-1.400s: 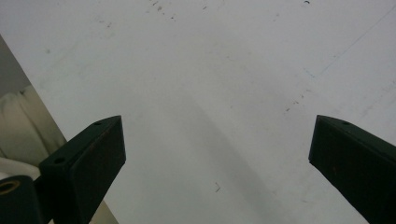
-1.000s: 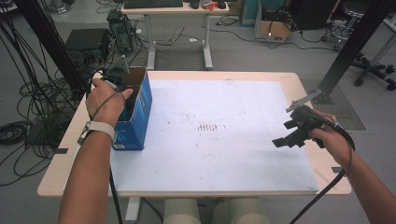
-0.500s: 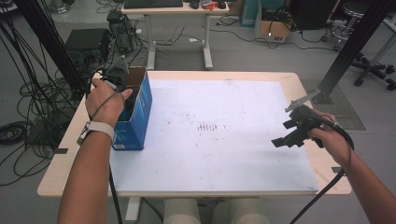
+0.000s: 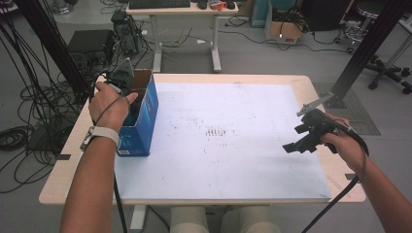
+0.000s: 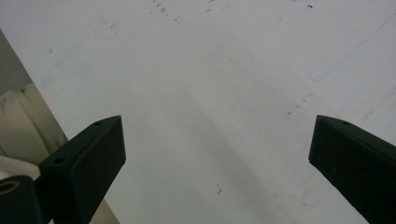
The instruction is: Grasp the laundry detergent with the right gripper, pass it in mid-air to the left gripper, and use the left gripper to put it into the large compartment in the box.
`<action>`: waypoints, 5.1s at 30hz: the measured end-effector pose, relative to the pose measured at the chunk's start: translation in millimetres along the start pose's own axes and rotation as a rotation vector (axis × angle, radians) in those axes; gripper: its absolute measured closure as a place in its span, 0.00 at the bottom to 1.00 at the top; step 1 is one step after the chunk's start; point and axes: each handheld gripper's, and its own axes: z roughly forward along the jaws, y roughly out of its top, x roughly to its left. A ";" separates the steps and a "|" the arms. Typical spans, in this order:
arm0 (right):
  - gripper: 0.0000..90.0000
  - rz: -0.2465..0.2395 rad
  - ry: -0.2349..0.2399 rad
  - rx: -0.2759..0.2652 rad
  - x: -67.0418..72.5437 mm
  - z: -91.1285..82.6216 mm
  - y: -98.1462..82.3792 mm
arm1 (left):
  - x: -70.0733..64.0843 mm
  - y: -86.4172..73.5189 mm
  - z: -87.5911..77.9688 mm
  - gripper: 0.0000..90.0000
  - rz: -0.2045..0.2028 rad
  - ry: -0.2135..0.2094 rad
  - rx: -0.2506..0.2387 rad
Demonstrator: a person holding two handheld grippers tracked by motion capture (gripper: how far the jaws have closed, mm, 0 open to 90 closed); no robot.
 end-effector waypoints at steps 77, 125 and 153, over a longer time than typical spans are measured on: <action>0.04 0.024 0.004 0.023 3.2 3.9 0.9 | 0.4 0.3 1.3 0.41 0.003 0.005 -0.016; 0.04 0.003 -0.001 0.006 2.6 -1.5 -0.5 | 8.0 -4.8 -44.8 0.14 0.044 -0.100 -0.177; 0.04 -0.027 -0.026 0.019 9.9 -40.3 21.5 | -57.3 -15.3 -172.0 0.07 0.482 -0.174 -0.344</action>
